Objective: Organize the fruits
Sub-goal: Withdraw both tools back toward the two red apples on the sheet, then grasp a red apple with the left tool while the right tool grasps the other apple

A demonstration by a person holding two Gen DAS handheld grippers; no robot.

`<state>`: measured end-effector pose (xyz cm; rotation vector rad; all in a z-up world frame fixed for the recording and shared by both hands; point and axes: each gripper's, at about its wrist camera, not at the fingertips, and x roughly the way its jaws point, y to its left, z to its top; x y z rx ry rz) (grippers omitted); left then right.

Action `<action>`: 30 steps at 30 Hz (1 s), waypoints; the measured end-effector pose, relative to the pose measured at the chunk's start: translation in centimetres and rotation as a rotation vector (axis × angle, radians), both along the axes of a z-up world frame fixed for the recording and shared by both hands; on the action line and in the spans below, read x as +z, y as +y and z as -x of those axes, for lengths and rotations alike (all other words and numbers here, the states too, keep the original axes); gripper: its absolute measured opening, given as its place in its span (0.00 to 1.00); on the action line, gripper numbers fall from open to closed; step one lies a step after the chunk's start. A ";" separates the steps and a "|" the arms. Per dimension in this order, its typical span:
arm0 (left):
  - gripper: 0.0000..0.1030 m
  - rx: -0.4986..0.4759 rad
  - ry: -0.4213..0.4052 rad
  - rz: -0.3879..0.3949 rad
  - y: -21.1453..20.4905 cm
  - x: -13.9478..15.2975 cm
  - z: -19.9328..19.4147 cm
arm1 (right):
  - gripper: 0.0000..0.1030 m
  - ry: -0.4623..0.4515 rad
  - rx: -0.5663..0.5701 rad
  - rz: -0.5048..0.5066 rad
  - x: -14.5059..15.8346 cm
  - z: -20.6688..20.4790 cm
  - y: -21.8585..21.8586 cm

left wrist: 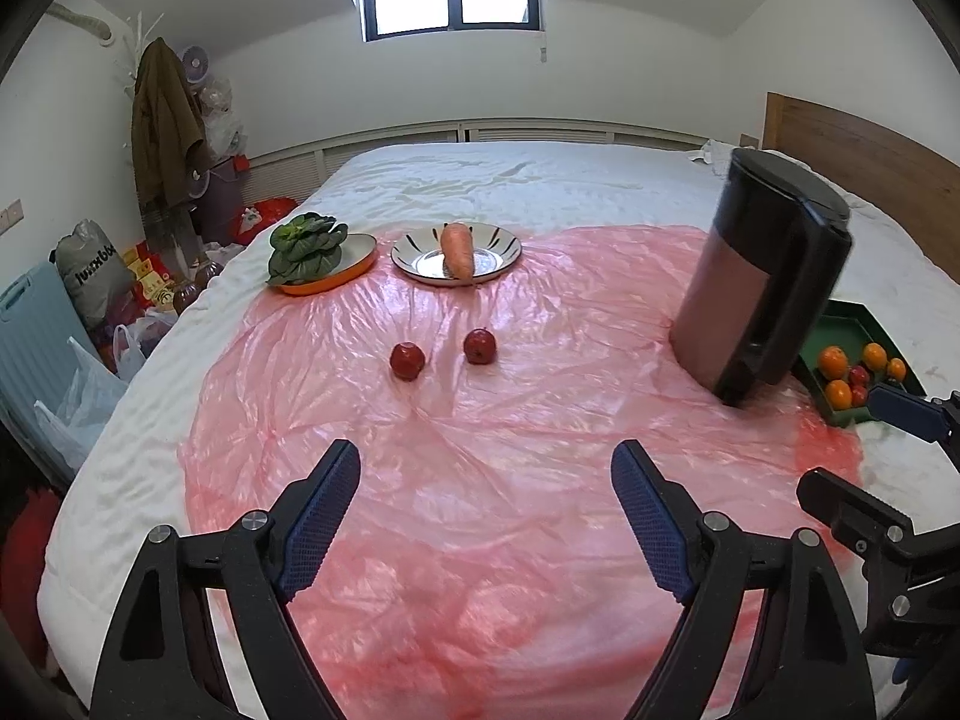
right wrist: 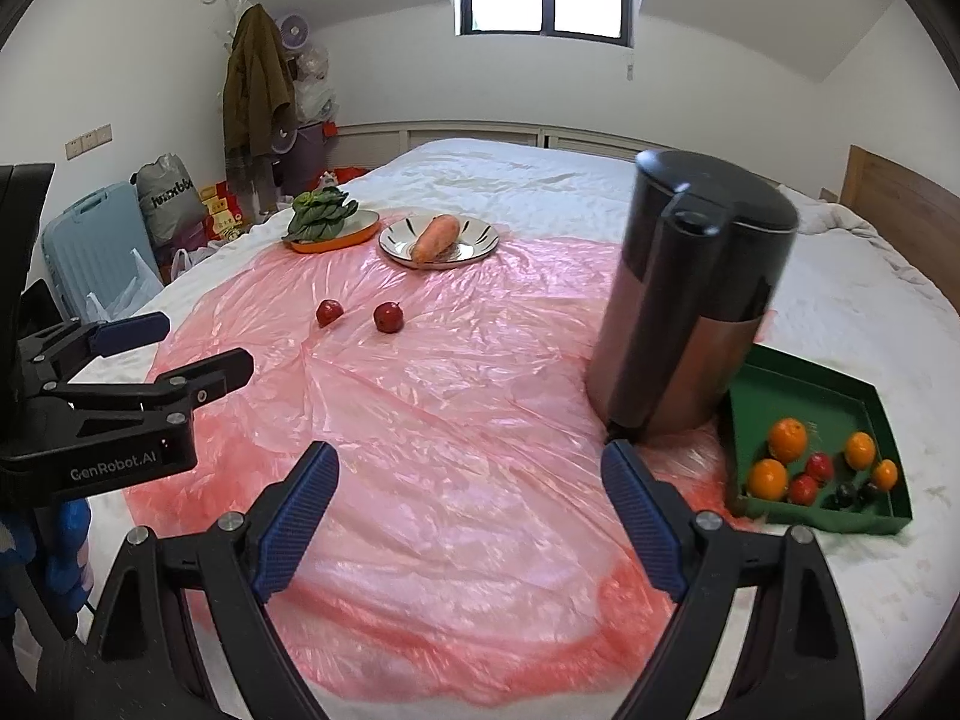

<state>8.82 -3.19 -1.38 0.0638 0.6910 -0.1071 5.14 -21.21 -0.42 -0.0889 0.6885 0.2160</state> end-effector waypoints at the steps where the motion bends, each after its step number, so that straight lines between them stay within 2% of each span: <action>1: 0.82 -0.001 0.001 0.000 0.4 -0.2 -0.4 | 1.00 0.004 0.006 0.001 -0.1 -0.5 0.3; 15: 0.82 0.044 0.062 0.015 6.1 -3.7 -6.6 | 1.00 0.047 0.104 -0.022 -3.0 -8.2 4.6; 27: 0.81 0.014 0.121 0.016 6.2 -7.2 -14.4 | 1.00 0.106 0.160 -0.044 -6.3 -16.5 7.5; 30: 0.74 0.001 0.142 0.028 6.1 -8.1 -16.1 | 1.00 0.124 0.177 -0.036 -7.2 -18.9 8.2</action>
